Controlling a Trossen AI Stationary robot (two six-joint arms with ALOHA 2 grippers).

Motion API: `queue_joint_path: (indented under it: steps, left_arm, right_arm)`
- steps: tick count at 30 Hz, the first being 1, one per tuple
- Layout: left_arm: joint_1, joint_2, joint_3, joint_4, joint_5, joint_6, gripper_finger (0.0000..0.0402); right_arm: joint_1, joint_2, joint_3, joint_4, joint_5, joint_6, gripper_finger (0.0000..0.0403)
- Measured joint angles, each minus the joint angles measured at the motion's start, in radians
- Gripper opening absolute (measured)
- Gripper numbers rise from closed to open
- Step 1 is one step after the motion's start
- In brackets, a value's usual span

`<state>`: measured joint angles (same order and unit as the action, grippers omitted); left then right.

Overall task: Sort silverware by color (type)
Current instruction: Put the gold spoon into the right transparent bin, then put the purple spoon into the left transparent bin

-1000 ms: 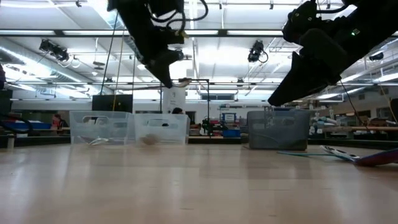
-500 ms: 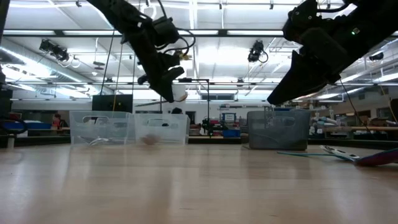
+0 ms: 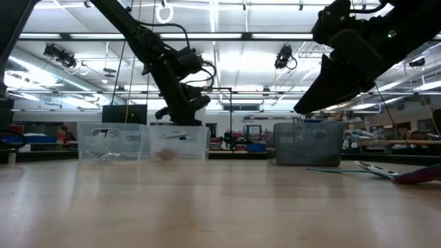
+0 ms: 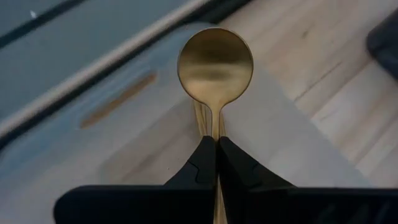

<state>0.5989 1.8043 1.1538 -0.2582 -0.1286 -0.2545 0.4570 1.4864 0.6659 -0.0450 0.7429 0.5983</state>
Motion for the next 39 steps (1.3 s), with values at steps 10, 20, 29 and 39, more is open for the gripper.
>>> queue_joint_path:
  steps: [10,20,29,39]
  left_arm:
    - [0.001,0.029,0.0,-0.014,0.0,-0.043,0.0019]
    - [0.001,0.03,0.0,-0.086,0.003,-0.049,0.0083]
    - [-0.003,-0.023,0.0,-0.065,0.014,0.012,0.0158]
    - [-0.004,-0.157,0.0,-0.062,0.02,0.018,0.0149]
  right_arm:
    - [-0.002,0.0,0.0,-0.008,-0.002,0.0,0.021]
    - [-0.002,0.0,0.0,-0.003,-0.003,0.0,0.021]
    - [-0.002,0.0,0.0,-0.004,-0.01,0.0,0.021]
    - [-0.002,0.0,0.0,-0.008,-0.011,0.003,0.021]
